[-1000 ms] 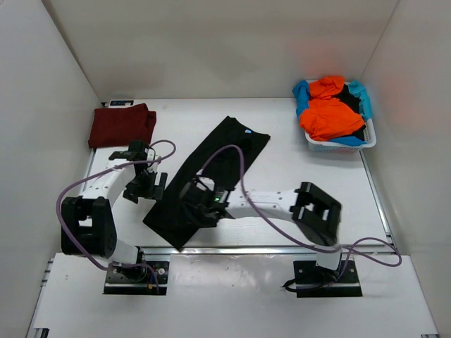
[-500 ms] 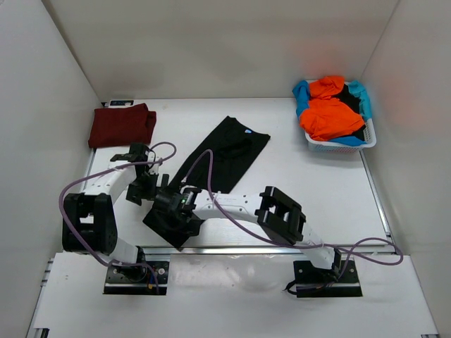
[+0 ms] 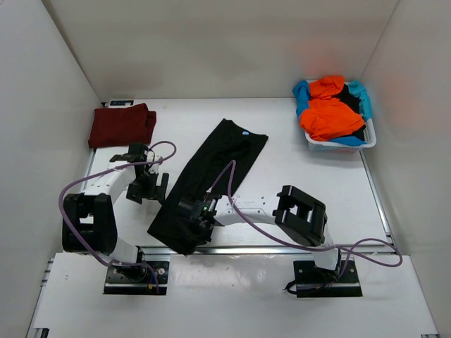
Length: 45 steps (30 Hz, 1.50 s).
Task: Fold and stack the t-shirts
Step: Rotate the tshirt 90 degrees
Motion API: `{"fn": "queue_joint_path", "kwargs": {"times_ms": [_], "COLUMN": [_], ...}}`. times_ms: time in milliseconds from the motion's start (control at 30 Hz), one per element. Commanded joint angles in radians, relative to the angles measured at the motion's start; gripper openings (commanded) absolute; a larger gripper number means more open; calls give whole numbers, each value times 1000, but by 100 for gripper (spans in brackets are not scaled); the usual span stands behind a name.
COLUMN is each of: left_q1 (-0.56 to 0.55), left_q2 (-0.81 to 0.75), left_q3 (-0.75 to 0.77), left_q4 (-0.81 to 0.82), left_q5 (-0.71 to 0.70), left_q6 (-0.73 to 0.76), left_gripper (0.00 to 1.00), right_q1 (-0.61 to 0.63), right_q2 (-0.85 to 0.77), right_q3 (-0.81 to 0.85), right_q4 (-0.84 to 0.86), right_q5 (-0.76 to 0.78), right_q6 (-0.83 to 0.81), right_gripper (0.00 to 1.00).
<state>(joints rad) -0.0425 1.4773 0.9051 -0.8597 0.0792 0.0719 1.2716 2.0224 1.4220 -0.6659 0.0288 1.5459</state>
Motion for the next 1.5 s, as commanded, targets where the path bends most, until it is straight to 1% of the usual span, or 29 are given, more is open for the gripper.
{"fn": "queue_joint_path", "kwargs": {"times_ms": [0,33,67,167,233,300,367,433,500,567,600,667,733,800,833,867,900,1000,1100,1167,1233,1300,1400,1433,1467], "left_q1": [-49,-71,-95,-183,-201,-198,-197,-198,-201,-227,-238,-270,-292,-309,-321,-327,-335,-344,-384,-398,-410,-419,-433,-454,-492], "left_q2": [-54,-61,-78,-106,-110,-86,-59,-31,6,26,31,31,26,11,3,0,-8,-38,-116,-162,-193,-195,-207,-221,-227], "left_q3": [6,17,28,58,69,81,87,95,98,97,106,115,109,115,109,103,95,63,22,-11,-24,-46,-64,-72,-80], "left_q4": [1,1,-2,2,1,-2,-5,-10,-13,-13,-10,-21,-24,-33,-38,-42,-47,-42,-24,-7,11,30,30,33,40], "left_q5": [70,77,86,87,103,145,157,192,220,249,255,264,281,304,315,320,327,320,271,265,275,257,272,298,315], "left_q6": [38,39,49,55,52,45,42,40,45,54,57,63,71,75,75,75,78,94,112,130,131,129,132,137,122], "left_gripper": [99,99,98,99,99,99,98,98,99,99,98,99,99,99,98,99,99,97,94,92,91,91,91,90,91], "right_q1": [-18,-24,-40,-109,-152,-189,-242,-276,-329,-365,-386,-403,-388,-371,-359,-345,-334,-298,-267,-271,-273,-285,-285,-288,-287], "right_q2": [6,-7,-28,-114,-178,-240,-319,-385,-465,-517,-546,-617,-672,-723,-760,-790,-813,-794,-673,-608,-574,-547,-556,-570,-579], "right_q3": [-29,-34,-55,-156,-251,-314,-368,-452,-520,-595,-622,-665,-680,-670,-670,-670,-667,-621,-542,-494,-483,-479,-514,-527,-555], "right_q4": [-109,-133,-142,-140,-104,-93,-84,-66,6,35,34,84,85,28,19,20,34,87,126,146,158,154,137,143,147], "right_q5": [83,94,114,147,161,192,212,221,206,189,181,154,161,201,200,207,212,180,143,117,103,91,86,85,79], "right_q6": [-15,-21,-35,-70,-89,-113,-130,-144,-208,-263,-271,-358,-394,-406,-417,-420,-429,-475,-523,-530,-530,-526,-503,-494,-486], "right_gripper": [16,5,0,0,1,0,0,0,0,0,10,40,52,56,56,55,51,45,39,40,40,40,41,42,42]}}
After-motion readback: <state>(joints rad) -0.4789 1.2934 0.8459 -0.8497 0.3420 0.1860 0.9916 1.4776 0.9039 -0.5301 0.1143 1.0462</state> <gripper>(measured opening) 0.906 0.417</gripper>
